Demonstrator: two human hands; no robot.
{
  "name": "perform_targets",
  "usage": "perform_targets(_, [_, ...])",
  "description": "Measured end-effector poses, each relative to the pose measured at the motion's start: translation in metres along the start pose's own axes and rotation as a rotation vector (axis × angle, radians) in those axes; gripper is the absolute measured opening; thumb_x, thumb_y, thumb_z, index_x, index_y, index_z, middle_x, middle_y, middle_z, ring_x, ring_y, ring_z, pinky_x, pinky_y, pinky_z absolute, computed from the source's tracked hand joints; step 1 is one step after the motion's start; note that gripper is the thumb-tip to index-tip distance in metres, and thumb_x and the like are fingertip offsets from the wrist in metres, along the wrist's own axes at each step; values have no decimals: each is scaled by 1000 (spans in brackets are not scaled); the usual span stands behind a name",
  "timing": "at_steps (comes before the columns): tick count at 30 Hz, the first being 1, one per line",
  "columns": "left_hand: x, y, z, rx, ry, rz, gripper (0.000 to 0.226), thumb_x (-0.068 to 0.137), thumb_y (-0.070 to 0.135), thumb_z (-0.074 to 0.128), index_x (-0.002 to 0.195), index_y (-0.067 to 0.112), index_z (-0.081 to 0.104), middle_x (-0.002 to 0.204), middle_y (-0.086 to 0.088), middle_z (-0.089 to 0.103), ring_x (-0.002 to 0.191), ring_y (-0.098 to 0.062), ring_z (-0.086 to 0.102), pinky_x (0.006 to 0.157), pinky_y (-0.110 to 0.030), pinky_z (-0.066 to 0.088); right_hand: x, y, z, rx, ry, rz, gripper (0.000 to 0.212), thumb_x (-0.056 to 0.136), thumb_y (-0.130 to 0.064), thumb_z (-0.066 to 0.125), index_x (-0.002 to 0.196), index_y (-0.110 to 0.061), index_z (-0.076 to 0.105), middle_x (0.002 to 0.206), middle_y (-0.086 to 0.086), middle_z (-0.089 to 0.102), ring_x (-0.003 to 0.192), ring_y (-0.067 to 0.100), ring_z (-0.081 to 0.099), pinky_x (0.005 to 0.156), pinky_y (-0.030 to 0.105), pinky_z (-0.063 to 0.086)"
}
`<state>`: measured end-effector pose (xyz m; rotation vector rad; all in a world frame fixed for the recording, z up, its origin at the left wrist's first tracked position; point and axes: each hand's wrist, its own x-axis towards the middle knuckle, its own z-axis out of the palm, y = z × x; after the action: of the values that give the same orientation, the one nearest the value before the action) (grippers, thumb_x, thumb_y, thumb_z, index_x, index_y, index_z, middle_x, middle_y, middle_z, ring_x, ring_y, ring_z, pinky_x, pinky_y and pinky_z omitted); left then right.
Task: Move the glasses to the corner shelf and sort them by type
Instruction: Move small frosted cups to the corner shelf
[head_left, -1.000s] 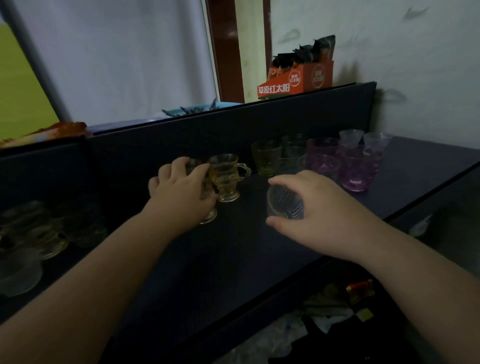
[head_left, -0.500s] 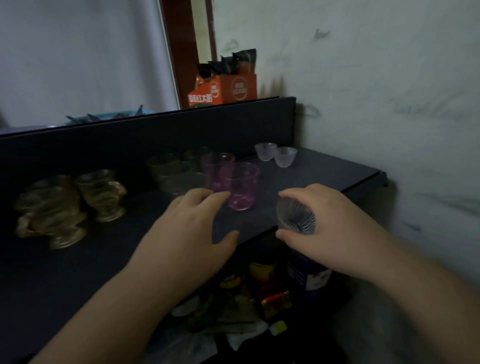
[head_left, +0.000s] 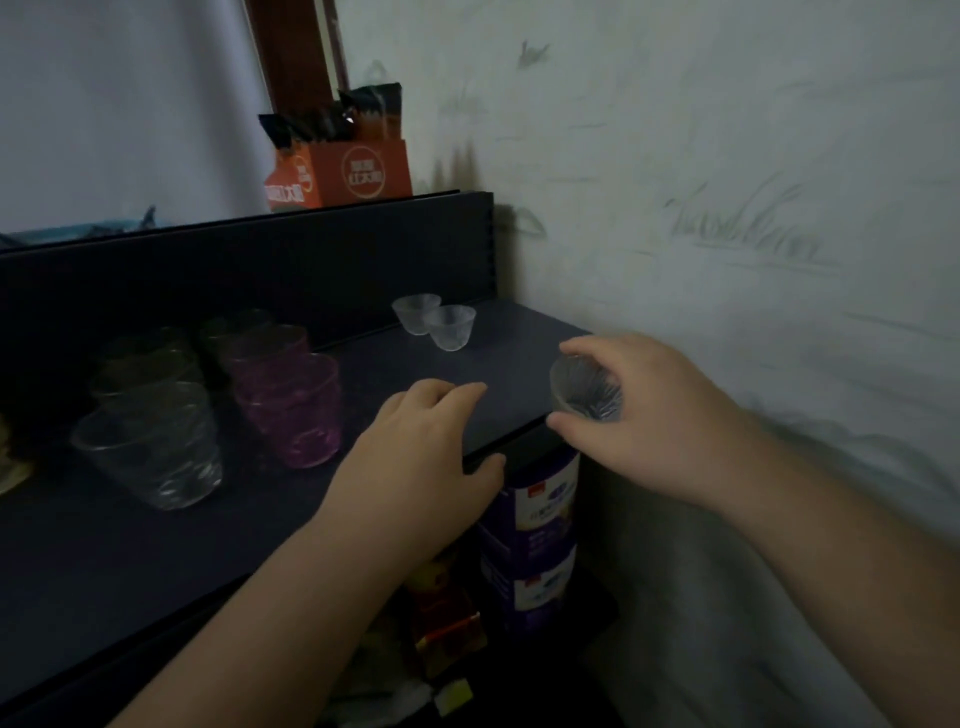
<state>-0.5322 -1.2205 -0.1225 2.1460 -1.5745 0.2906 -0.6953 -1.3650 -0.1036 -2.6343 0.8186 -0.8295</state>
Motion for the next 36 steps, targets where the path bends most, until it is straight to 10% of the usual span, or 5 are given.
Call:
perform_targets(12, [87, -5, 38, -1, 52, -38, 78, 87, 60, 51, 152, 37, 15, 150, 8, 33, 134, -16, 31, 97, -27, 32, 98, 59, 24, -11, 33, 47, 67, 73, -57, 69, 133, -29, 57, 123, -2, 60, 115, 20, 55, 97, 35, 45])
perform_targets(36, [145, -20, 43, 318, 79, -392, 73, 87, 64, 44, 150, 38, 20, 147, 12, 37, 134, -13, 33, 101, -26, 33, 318, 69, 133, -20, -432, -234, 95, 75, -56, 75, 152, -17, 36, 142, 10, 51, 120, 28, 56, 96, 40, 50])
